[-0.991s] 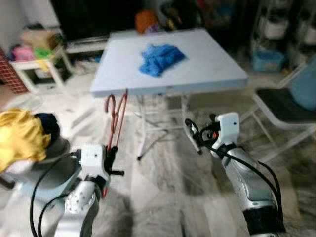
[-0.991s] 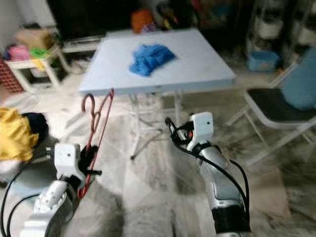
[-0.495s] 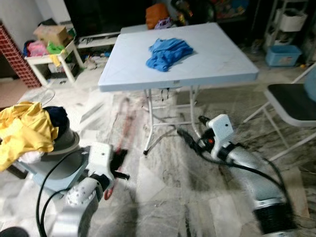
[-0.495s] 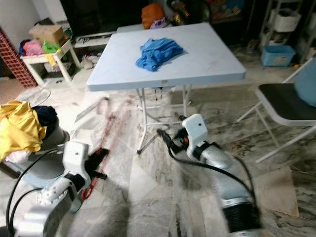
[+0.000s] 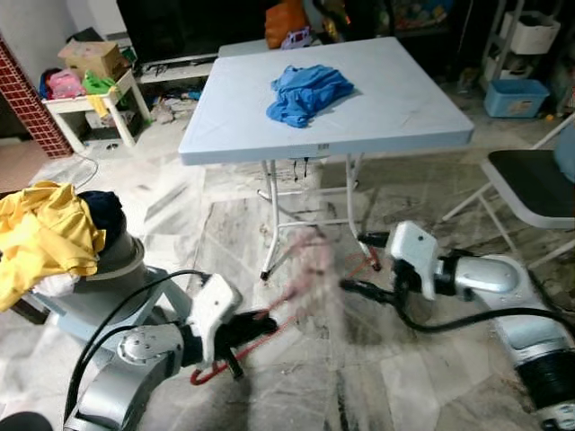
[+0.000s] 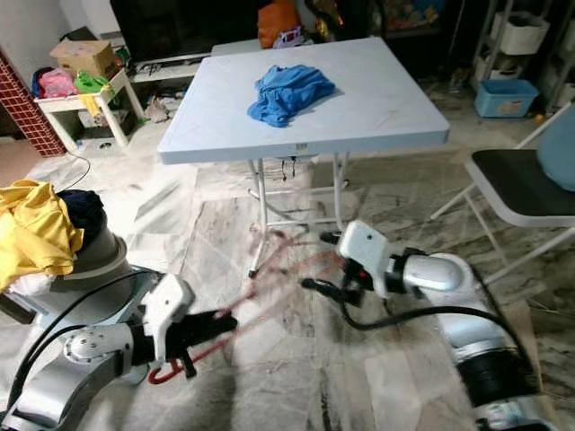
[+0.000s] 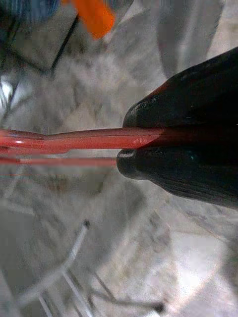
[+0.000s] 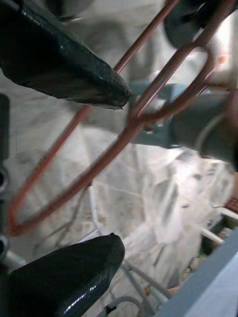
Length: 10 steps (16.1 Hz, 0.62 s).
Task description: Hang hanger
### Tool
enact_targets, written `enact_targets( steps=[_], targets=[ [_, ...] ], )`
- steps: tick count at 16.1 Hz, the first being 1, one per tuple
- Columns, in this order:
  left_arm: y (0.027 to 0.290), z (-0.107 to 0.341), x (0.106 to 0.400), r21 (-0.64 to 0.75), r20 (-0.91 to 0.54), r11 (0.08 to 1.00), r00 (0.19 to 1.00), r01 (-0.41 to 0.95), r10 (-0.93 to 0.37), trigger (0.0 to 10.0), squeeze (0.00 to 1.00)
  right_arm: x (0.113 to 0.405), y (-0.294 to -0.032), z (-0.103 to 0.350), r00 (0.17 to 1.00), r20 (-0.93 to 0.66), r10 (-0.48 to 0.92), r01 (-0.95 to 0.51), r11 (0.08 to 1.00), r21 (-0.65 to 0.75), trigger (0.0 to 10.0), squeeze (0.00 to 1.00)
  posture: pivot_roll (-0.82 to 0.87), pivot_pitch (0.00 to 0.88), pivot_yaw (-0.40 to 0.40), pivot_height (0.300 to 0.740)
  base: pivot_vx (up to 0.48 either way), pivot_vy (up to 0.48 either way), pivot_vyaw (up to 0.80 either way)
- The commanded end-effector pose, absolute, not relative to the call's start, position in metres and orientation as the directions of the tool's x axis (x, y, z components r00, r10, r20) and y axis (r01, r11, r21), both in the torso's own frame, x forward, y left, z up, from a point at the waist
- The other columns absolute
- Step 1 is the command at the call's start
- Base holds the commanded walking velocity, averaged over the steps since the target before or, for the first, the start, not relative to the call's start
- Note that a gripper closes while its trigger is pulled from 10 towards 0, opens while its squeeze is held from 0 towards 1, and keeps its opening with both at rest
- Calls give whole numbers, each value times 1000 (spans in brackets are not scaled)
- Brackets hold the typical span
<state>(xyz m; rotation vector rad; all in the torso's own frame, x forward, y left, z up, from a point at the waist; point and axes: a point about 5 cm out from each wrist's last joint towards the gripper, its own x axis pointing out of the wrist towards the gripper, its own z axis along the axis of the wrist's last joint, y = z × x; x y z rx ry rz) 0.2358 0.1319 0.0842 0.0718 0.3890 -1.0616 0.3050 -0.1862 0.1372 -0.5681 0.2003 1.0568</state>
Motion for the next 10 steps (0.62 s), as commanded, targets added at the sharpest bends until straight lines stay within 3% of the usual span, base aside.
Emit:
enact_targets(
  steps=[1,5,6,7,10],
  targets=[
    [129,92,235,-96,-331,449,397,888,-856,10000,0,307,-182,139,457,-453,766,-875,295,-384,10000,0,-90,0,112,740,0,0,0],
    [119,91,223,-69,-344,330,288,942,-894,10000,0,310,-188,128,446,-587,676,-862,148,-484,10000,0,-90,0,111,740,0,0,0],
    [119,91,223,-67,-345,332,291,941,-893,10000,0,311,-187,127,446,-586,676,-863,152,-482,2510,0,-94,0,120,740,0,0,0],
    [119,91,224,-55,-347,324,286,945,-893,10000,0,311,-188,126,436,-598,672,-866,131,-483,0,0,-92,0,122,740,0,0,0],
    [122,87,223,-29,-384,306,272,952,-882,10000,0,311,-194,129,388,-646,657,-886,74,-458,0,0,-94,0,129,740,0,0,0]
  ],
)
